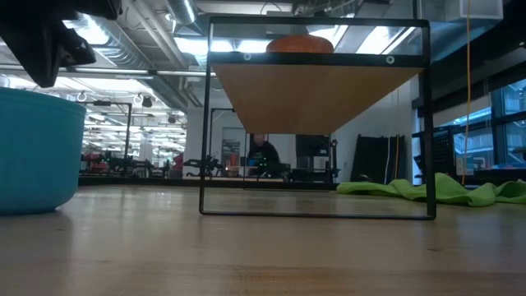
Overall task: Stack small to large cups/mugs on shelf
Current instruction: Put the blue mug on the shelf
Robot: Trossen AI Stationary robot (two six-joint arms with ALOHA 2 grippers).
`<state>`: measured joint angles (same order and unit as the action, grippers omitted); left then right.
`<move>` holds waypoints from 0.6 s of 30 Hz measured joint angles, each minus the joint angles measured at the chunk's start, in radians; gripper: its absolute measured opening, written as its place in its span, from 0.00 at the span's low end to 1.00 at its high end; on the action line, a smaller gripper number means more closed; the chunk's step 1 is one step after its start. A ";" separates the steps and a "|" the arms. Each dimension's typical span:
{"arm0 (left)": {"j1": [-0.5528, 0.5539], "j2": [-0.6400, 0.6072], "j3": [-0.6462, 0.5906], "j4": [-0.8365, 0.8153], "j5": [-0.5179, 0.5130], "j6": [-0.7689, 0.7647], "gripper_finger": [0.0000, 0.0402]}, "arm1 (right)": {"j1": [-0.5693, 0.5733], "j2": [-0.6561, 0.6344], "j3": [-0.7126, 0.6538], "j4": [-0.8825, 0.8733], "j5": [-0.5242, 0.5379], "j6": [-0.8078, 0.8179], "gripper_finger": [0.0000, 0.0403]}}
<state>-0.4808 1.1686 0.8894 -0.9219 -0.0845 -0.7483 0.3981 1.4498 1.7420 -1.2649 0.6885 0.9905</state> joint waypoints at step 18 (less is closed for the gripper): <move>-0.019 0.051 0.000 -0.044 -0.016 -0.245 0.07 | 0.000 0.000 0.000 -0.002 0.001 0.002 0.41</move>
<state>-0.4994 1.2194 0.8894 -0.9659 -0.1005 -0.9936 0.3981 1.4502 1.7420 -1.2671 0.6891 0.9929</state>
